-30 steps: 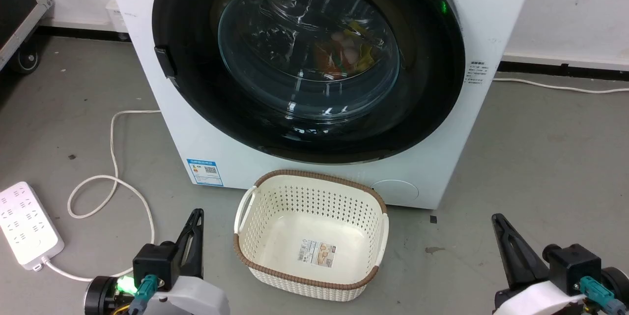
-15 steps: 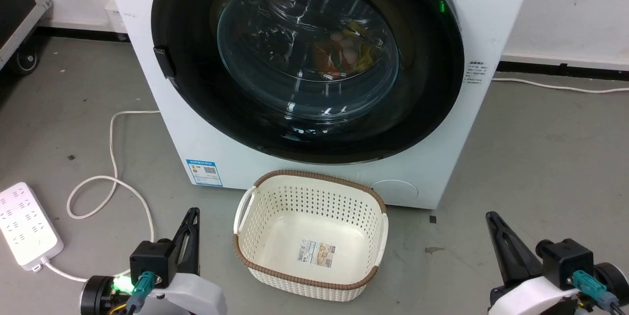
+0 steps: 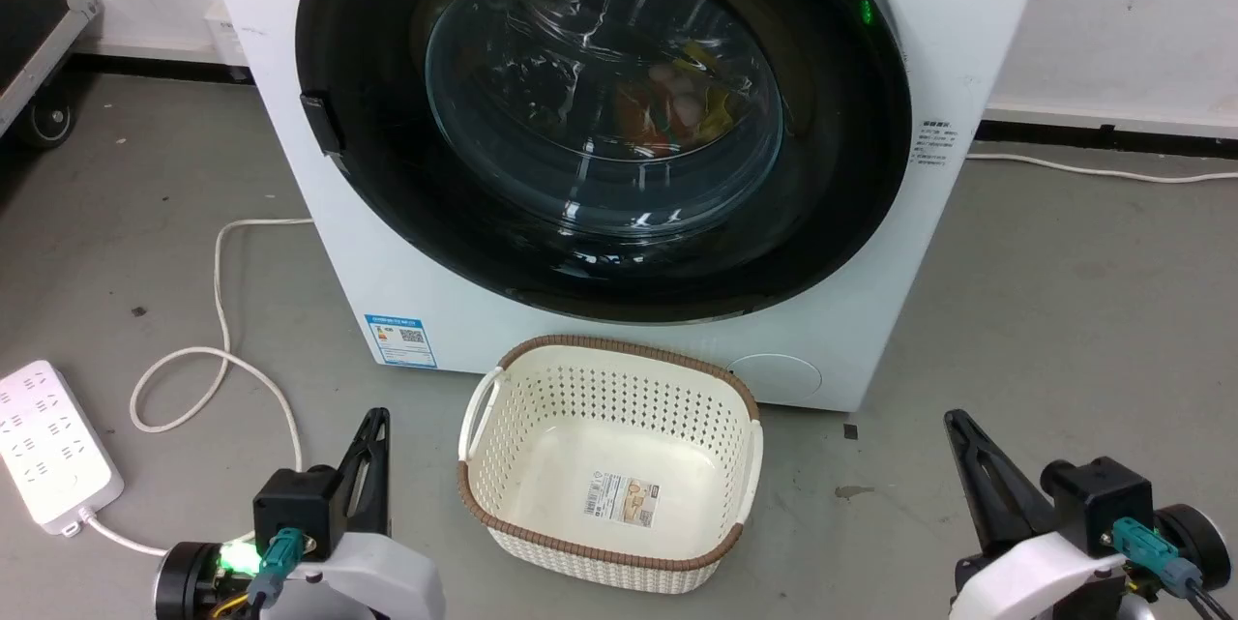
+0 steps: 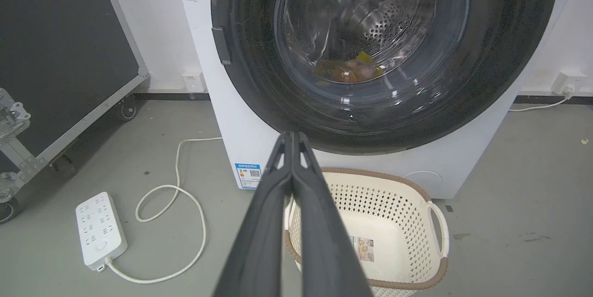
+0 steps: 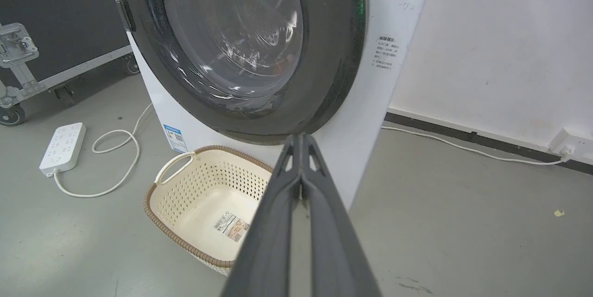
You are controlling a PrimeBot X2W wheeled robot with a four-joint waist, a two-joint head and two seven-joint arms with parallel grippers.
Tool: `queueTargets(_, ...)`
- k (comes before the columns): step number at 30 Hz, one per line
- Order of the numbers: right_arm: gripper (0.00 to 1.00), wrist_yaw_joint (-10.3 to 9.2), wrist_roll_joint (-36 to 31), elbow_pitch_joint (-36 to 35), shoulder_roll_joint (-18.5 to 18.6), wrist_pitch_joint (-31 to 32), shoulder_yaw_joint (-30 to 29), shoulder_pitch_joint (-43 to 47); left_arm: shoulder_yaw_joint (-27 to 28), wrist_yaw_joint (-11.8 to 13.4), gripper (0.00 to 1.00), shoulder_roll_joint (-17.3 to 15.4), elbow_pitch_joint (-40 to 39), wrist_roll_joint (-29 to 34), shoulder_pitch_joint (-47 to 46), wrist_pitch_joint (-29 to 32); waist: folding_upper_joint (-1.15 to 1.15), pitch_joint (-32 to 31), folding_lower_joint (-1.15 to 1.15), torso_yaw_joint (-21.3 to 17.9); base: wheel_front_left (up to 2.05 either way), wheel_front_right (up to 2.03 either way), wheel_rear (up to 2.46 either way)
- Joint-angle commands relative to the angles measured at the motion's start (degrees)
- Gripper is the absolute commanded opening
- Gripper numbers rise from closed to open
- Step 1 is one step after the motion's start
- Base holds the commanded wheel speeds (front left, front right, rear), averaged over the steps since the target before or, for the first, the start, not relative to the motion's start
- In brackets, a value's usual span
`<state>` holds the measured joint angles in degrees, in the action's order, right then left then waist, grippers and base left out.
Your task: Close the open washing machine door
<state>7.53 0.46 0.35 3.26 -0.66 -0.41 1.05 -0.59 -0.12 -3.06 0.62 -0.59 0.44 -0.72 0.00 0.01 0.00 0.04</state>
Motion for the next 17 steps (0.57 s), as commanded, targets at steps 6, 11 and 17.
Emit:
queueTargets(6, 0.00, -0.04, -0.46, -0.35, -0.38, 0.66, 0.41, -1.05, 0.59, 0.12, 0.00, 0.18, -0.62, 0.59, -0.44, 0.72, 0.00, -0.01, 0.00, -0.04, 0.00, 0.00, 0.00)
queueTargets(11, 0.00, -0.04, -0.46, -0.35, -0.38, 0.66, 0.41, -1.05, 0.59, 0.12, 0.00, 0.18, -0.62, 0.59, -0.44, 0.72, 0.00, -0.01, 0.00, -0.04, 0.00, 0.00, 0.00)
queueTargets(17, 0.00, -0.04, -0.46, -0.35, -0.38, 0.66, 0.41, -1.05, 0.59, 0.12, 0.00, 0.18, -0.62, 0.59, -0.44, 0.72, 0.00, -0.01, 0.00, -0.04, 0.00, 0.00, 0.00)
